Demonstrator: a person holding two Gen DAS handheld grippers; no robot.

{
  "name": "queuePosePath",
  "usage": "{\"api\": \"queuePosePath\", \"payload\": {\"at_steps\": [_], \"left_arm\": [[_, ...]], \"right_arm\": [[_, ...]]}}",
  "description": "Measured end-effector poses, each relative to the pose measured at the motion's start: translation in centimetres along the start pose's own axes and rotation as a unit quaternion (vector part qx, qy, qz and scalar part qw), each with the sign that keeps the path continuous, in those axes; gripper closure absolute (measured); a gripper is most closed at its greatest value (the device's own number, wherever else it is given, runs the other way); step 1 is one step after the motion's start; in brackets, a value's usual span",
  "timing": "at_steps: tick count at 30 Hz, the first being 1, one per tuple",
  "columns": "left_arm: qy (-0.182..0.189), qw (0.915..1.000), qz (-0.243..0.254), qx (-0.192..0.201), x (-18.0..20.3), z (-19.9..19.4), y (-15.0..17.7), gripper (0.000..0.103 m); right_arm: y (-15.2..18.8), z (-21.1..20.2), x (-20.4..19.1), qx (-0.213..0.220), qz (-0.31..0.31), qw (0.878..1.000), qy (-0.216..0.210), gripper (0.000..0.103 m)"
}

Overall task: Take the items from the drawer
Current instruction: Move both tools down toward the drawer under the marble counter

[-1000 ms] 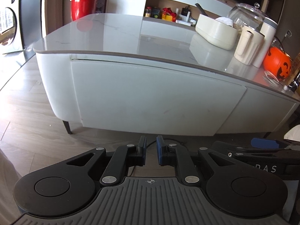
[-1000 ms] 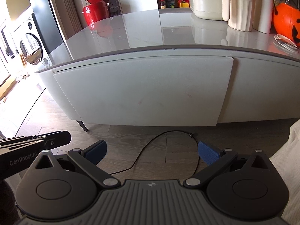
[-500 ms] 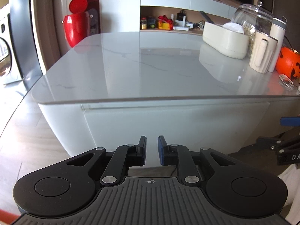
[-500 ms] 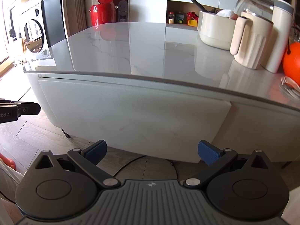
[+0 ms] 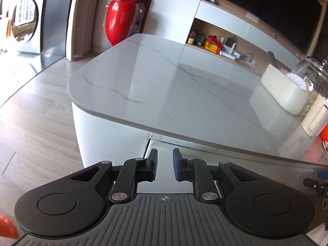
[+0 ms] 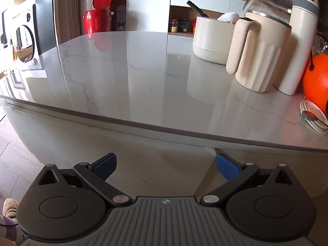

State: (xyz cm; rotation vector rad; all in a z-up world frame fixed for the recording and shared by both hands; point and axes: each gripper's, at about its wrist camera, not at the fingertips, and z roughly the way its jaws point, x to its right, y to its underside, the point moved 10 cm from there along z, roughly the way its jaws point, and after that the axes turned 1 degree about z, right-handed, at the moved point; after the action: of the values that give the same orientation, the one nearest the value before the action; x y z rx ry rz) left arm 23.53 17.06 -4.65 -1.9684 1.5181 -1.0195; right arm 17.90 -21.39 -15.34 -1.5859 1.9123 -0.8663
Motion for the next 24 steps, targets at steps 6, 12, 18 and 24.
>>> {"api": "queuePosePath", "payload": {"at_steps": [6, 12, 18, 24], "left_arm": [[0.017, 0.9949, -0.099, 0.009, -2.6, 0.6, -1.2, 0.085], [-0.003, 0.9925, -0.121, -0.021, -4.3, 2.0, -0.8, 0.085], [0.006, 0.9986, -0.04, -0.033, -3.7, 2.3, -1.3, 0.085], [0.055, 0.9984, 0.008, -0.008, -3.3, 2.1, -1.1, 0.085]], "right_arm": [[0.4, 0.1, 1.2, -0.002, 0.046, 0.999, -0.007, 0.0], [1.0, 0.9, 3.2, -0.017, 0.096, 0.995, 0.005, 0.0], [1.8, 2.3, 2.5, -0.079, 0.095, 0.99, -0.074, 0.0], [1.9, 3.1, 0.7, -0.068, -0.08, 0.99, -0.089, 0.0]]}}
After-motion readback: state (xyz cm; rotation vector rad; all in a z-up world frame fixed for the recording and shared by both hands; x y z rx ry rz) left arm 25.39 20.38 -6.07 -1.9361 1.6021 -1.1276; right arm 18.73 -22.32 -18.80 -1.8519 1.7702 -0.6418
